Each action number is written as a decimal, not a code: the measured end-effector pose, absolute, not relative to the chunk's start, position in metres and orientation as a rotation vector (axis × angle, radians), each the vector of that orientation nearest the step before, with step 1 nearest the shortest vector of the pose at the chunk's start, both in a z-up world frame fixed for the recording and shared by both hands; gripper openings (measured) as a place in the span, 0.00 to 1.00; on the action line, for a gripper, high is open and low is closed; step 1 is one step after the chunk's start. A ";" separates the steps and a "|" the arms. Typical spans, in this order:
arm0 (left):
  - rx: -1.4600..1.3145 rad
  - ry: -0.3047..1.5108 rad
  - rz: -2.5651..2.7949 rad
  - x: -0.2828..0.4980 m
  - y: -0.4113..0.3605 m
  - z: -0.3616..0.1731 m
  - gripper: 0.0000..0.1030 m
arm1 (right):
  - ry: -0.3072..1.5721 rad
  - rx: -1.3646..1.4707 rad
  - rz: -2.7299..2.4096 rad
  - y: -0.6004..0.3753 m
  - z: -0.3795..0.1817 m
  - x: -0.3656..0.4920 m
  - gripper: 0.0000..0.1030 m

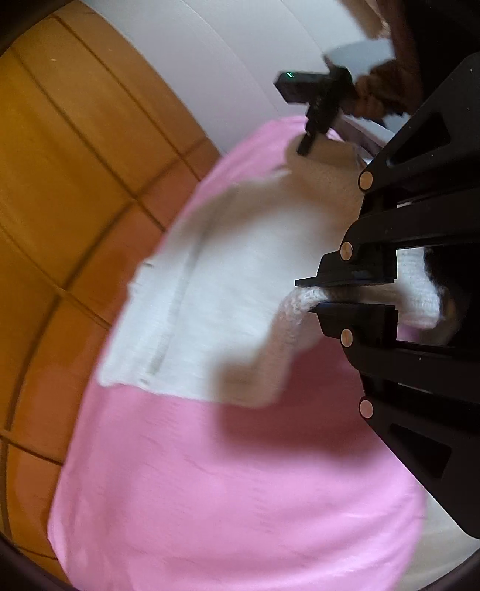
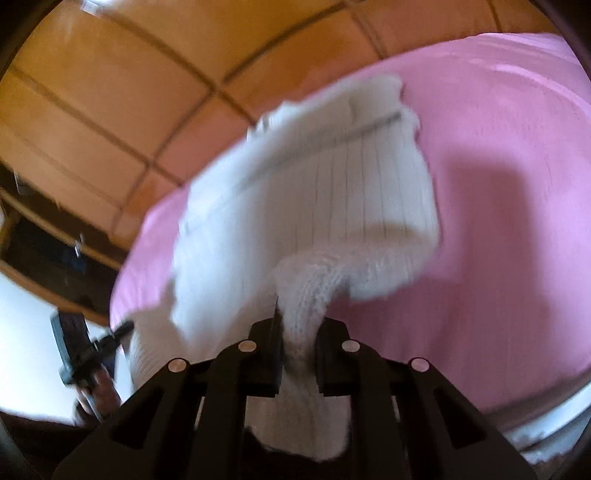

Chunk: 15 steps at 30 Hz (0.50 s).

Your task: Fold small clothes

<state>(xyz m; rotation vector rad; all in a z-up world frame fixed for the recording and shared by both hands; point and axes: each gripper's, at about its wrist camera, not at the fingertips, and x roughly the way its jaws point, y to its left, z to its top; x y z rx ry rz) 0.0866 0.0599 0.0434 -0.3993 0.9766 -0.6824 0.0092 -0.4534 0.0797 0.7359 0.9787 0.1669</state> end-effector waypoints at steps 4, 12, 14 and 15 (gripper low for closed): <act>-0.423 0.976 -0.650 0.139 0.041 0.048 0.05 | 0.940 0.806 0.113 -0.477 0.075 0.047 0.12; -0.561 1.035 -0.443 0.241 0.040 0.034 0.07 | 0.887 0.912 -0.032 -0.524 0.060 0.098 0.59; -0.564 1.008 -0.417 0.247 0.043 0.037 0.21 | 0.826 0.959 -0.058 -0.537 0.065 0.092 0.69; -0.532 0.985 -0.385 0.246 0.045 0.040 0.34 | 0.819 0.960 -0.058 -0.541 0.067 0.089 0.70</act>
